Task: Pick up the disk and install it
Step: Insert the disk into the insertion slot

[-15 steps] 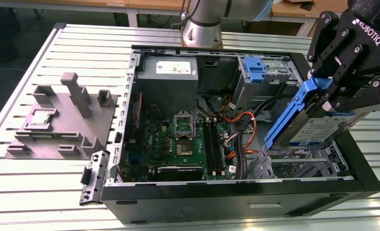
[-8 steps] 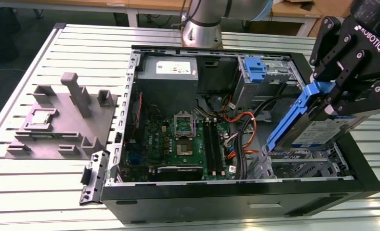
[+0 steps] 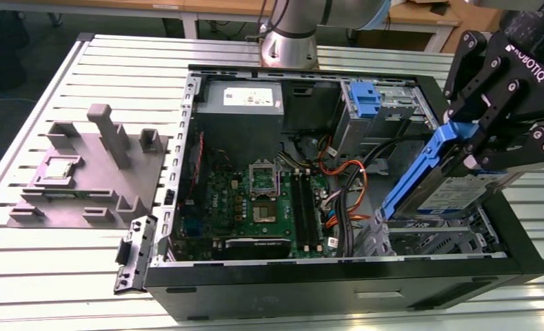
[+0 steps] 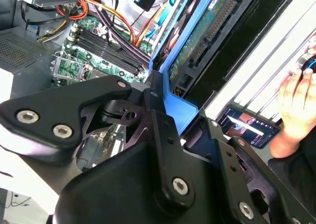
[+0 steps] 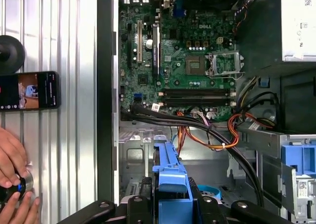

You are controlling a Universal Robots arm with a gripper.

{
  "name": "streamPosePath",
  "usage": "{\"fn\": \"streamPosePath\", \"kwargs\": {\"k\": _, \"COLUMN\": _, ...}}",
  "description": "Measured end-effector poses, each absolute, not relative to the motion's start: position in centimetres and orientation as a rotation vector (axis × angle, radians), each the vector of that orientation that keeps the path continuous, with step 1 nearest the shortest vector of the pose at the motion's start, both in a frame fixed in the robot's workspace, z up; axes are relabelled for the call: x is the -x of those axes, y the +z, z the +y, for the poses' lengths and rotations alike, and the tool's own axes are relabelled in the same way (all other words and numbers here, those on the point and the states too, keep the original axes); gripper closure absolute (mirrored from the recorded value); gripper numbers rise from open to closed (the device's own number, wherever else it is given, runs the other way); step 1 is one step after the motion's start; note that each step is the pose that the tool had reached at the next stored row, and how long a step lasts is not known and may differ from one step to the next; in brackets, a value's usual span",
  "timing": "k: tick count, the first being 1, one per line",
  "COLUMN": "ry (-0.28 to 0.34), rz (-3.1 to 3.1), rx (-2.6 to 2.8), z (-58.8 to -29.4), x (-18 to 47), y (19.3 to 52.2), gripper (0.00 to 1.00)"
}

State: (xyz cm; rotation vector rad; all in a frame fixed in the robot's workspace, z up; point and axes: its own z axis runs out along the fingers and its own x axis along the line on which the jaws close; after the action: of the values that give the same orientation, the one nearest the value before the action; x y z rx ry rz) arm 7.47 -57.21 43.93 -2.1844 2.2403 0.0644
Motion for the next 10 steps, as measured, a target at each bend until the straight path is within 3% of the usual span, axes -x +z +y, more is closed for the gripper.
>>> {"fn": "streamPosePath", "kwargs": {"k": 10, "ry": 0.064, "rz": 2.240, "rx": 2.184, "z": -57.45, "x": -7.48, "y": 43.37, "gripper": 0.63}}
